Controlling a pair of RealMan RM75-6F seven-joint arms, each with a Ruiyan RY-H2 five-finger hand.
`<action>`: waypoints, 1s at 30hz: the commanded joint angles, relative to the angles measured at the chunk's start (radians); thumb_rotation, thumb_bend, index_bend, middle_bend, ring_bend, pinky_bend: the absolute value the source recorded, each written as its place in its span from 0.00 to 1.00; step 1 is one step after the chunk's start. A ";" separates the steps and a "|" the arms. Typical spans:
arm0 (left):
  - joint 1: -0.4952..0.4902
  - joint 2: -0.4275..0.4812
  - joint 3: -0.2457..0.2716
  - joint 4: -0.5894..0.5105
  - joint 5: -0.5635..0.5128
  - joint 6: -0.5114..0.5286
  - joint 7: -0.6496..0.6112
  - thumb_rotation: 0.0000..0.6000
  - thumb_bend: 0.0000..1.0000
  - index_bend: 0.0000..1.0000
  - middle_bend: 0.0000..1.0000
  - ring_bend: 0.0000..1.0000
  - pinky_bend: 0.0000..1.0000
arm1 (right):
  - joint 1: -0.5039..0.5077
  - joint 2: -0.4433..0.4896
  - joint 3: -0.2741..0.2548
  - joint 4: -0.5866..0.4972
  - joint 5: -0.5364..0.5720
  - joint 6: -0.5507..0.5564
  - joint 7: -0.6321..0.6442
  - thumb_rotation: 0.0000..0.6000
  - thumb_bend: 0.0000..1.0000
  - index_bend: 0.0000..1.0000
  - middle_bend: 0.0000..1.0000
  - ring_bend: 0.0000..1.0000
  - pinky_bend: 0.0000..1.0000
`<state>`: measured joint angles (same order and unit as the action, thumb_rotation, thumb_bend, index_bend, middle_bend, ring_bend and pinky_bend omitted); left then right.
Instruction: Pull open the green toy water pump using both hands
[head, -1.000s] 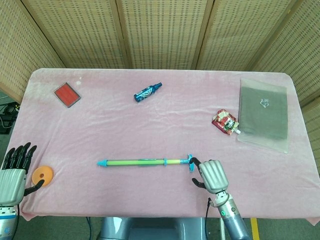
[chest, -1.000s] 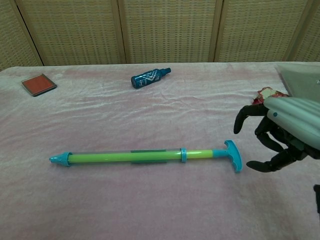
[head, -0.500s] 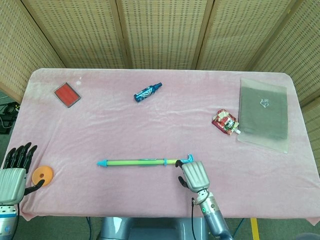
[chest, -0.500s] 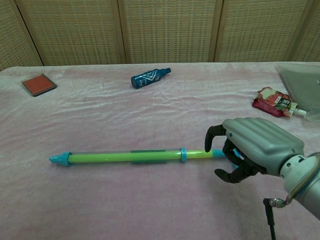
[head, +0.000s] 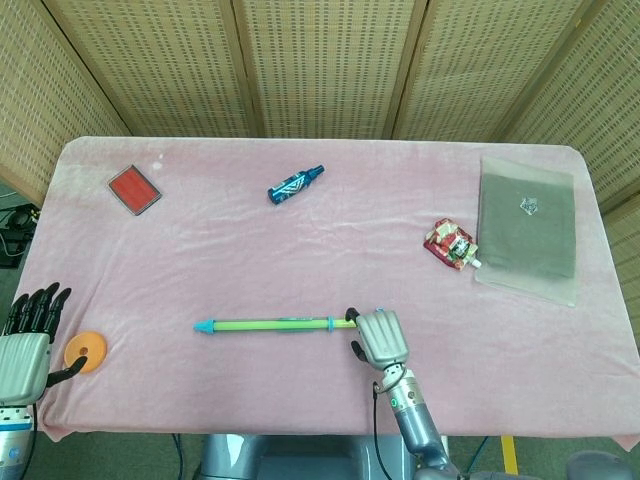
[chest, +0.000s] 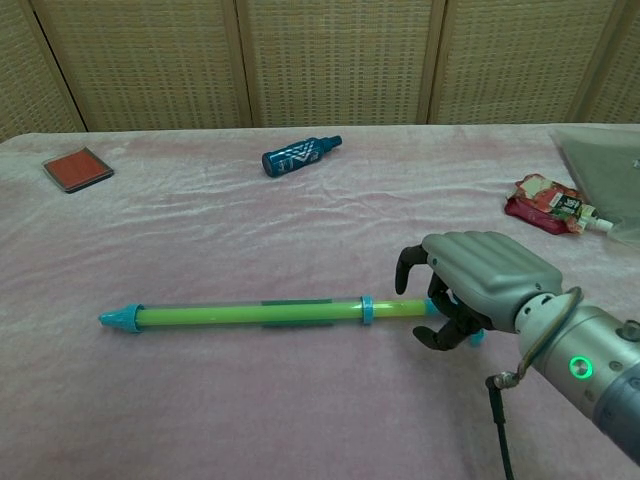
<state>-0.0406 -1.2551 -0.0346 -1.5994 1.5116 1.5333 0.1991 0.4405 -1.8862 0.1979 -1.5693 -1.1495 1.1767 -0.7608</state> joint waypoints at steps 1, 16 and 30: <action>-0.002 -0.001 0.000 0.002 -0.003 -0.004 0.001 1.00 0.11 0.00 0.00 0.00 0.00 | 0.013 -0.011 0.010 0.018 0.015 -0.005 -0.006 1.00 0.50 0.41 0.96 0.93 0.75; -0.010 -0.015 -0.002 0.017 -0.018 -0.018 0.021 1.00 0.11 0.00 0.00 0.00 0.00 | 0.059 -0.059 0.018 0.164 0.086 -0.036 0.025 1.00 0.53 0.47 0.97 0.93 0.75; -0.016 -0.022 0.002 0.022 -0.019 -0.028 0.019 1.00 0.12 0.00 0.00 0.00 0.00 | 0.086 -0.051 0.036 0.141 0.086 0.011 0.009 1.00 0.62 0.86 0.98 0.94 0.76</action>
<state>-0.0568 -1.2774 -0.0332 -1.5770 1.4927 1.5054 0.2184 0.5226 -1.9428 0.2287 -1.4193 -1.0630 1.1804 -0.7451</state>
